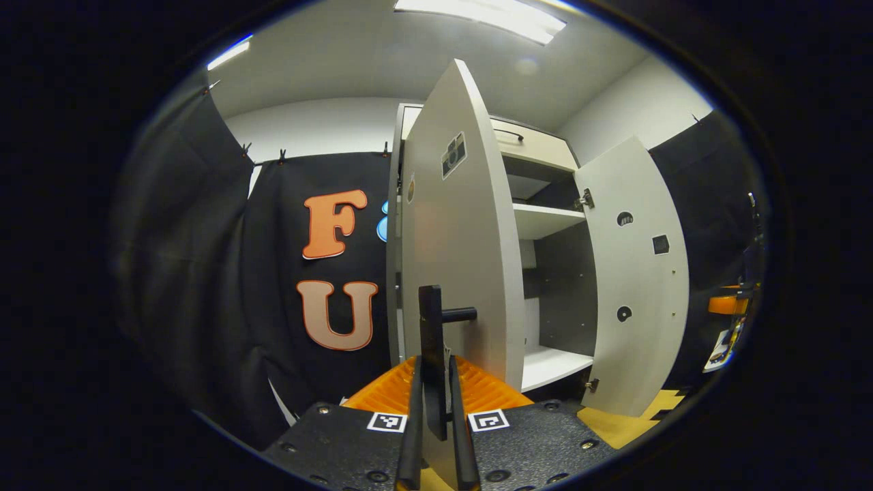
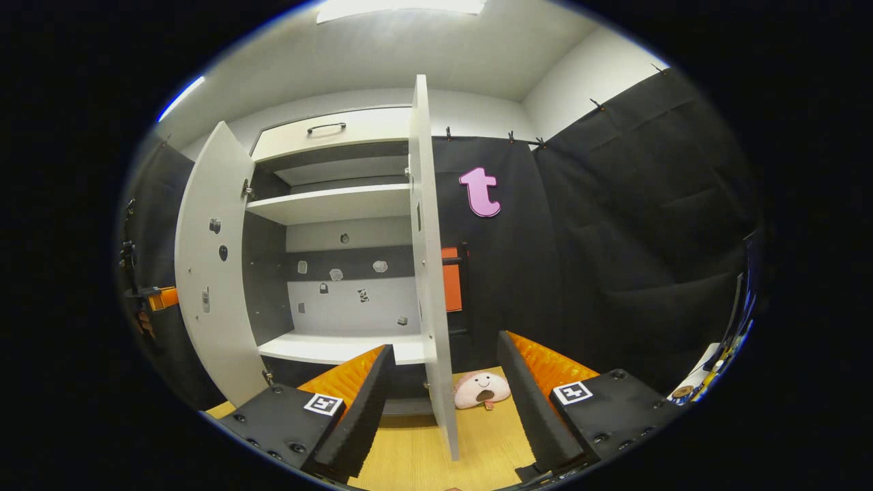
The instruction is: Open the right door of the double-door shoe cabinet with the right hand, and open the left door with the left hand.
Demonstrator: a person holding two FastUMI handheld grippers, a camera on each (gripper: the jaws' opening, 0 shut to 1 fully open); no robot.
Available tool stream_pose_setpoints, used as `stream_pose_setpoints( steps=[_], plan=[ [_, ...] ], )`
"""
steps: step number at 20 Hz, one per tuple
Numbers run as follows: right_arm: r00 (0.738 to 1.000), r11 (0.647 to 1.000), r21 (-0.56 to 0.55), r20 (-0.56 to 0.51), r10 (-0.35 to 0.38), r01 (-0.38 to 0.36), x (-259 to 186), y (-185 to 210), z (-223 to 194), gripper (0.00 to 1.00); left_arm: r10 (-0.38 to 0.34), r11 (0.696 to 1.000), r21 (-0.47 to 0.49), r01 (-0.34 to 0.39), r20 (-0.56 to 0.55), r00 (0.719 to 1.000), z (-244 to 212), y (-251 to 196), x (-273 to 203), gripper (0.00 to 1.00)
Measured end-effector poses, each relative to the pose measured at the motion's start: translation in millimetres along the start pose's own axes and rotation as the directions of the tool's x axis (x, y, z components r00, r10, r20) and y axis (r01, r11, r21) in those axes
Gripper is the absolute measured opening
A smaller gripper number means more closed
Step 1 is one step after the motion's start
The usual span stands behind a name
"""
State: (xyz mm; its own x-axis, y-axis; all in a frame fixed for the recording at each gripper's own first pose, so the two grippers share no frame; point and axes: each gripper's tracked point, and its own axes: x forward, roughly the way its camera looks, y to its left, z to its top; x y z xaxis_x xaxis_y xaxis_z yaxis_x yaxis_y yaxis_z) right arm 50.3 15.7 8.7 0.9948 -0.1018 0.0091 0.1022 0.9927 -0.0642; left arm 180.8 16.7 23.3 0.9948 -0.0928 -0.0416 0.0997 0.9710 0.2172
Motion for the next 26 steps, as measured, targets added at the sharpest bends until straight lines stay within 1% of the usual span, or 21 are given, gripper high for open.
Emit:
stream_pose_setpoints(
  steps=[1, 2, 3, 4, 5, 6, 7, 8, 10, 12, 13, 14, 15, 18, 19, 21, 23, 25, 26],
  plan=[
    [1.0, 1.0, 0.007, 0.001, 0.003, -0.003, -0.3, 6.1, -0.6, 0.96, 0.018, 1.0, 0.008, -0.018, 0.01, 1.0, 0.9, 7.6, 0.8, 0.19],
    [1.0, 1.0, 0.013, 0.0, 0.004, -0.004, -0.7, 11.0, -1.2, 0.84, 0.032, 0.999, 0.013, -0.032, 0.014, 0.999, 1.2, 14.6, 1.1, 0.17],
    [1.0, 1.0, 0.018, -0.004, 0.004, -0.004, -1.3, 15.4, -2.3, 0.96, 0.03, 0.999, 0.013, -0.03, 0.026, 0.999, 3.0, 17.9, 1.7, 0.13],
    [1.0, 1.0, 0.023, -0.011, 0.002, -0.002, -1.9, 18.9, -3.6, 0.96, 0.013, 1.0, 0.007, -0.013, 0.038, 0.999, 4.9, 14.9, 1.1, 0.05],
    [1.0, 1.0, 0.027, -0.022, -0.001, 0.002, -3.0, 21.2, -4.5, 0.96, -0.01, 1.0, 0.001, 0.01, 0.046, 0.999, 6.1, 10.2, 1.9, 0.12],
    [1.0, 1.0, 0.025, -0.03, -0.005, 0.006, -4.5, 24.0, -5.2, 0.97, -0.024, 1.0, 0.002, 0.024, 0.042, 0.999, 4.3, 11.7, 4.0, 0.12],
    [0.999, 1.0, 0.012, -0.036, -0.017, 0.017, -5.4, 25.4, -4.4, 0.84, -0.031, 0.999, 0.007, 0.031, 0.036, 0.999, 3.3, 13.3, 2.6, 0.12],
    [0.999, 1.0, -0.002, -0.034, -0.028, 0.028, -7.2, 25.1, -3.5, 0.97, -0.036, 0.999, 0.002, 0.035, 0.031, 0.999, 2.3, 13.5, -1.9, 0.13],
    [0.999, 0.999, -0.018, -0.016, -0.041, 0.041, -10.1, 24.1, 0.4, 0.97, -0.033, 0.999, -0.017, 0.033, 0.033, 0.999, 3.0, 11.4, -8.5, 0.13],
    [1.0, 0.999, -0.017, -0.007, -0.031, 0.031, -12.1, 24.3, 2.6, 0.97, 0.002, 1.0, -0.019, -0.001, 0.031, 1.0, 5.0, 12.6, -15.8, 0.13],
    [1.0, 1.0, -0.017, -0.006, -0.021, 0.021, -13.7, 21.8, 3.3, 0.97, 0.029, 0.999, -0.015, -0.029, 0.031, 0.999, 6.9, 15.7, -21.2, 0.13],
    [1.0, 1.0, -0.019, -0.005, -0.004, 0.004, -16.6, 19.4, 3.8, 0.97, 0.049, 0.999, -0.017, -0.048, 0.038, 0.998, 9.7, 16.2, -25.1, 0.1],
    [1.0, 1.0, -0.026, -0.002, 0.011, -0.011, -18.1, 15.8, 7.3, 0.97, 0.069, 0.997, -0.024, -0.068, 0.042, 0.997, 12.6, 13.9, -28.9, 0.13],
    [1.0, 0.998, -0.051, -0.014, 0.027, -0.028, -24.4, -6.4, 11.6, 0.97, 0.111, 0.992, -0.063, -0.107, 0.059, 0.992, 22.7, -4.3, -39.5, 0.13],
    [0.999, 0.998, -0.044, -0.017, 0.033, -0.033, -29.3, -13.8, 12.5, 0.97, 0.118, 0.992, -0.061, -0.113, 0.083, 0.989, 28.4, -12.2, -40.9, 0.13],
    [0.999, 0.999, -0.024, -0.016, 0.048, -0.048, -38.5, -27.8, 16.4, 0.97, 0.138, 0.99, -0.022, -0.137, 0.113, 0.984, 35.8, -21.0, -42.0, 0.13],
    [0.998, 0.998, -0.011, -0.02, 0.067, -0.067, -49.4, -40.7, 16.8, 0.97, 0.132, 0.991, -0.012, -0.132, 0.108, 0.985, 34.9, -35.9, -47.0, 0.13],
    [0.996, 0.996, -0.011, -0.011, 0.086, -0.086, -63.0, -54.9, 21.1, 0.97, 0.111, 0.993, -0.062, -0.105, 0.097, 0.989, 32.4, -59.6, -53.2, 0.14],
    [0.996, 0.995, -0.017, -0.009, 0.093, -0.094, -70.1, -61.9, 21.1, 0.97, 0.094, 0.992, -0.094, -0.086, 0.083, 0.992, 28.6, -73.5, -54.6, 0.09]
  ],
)
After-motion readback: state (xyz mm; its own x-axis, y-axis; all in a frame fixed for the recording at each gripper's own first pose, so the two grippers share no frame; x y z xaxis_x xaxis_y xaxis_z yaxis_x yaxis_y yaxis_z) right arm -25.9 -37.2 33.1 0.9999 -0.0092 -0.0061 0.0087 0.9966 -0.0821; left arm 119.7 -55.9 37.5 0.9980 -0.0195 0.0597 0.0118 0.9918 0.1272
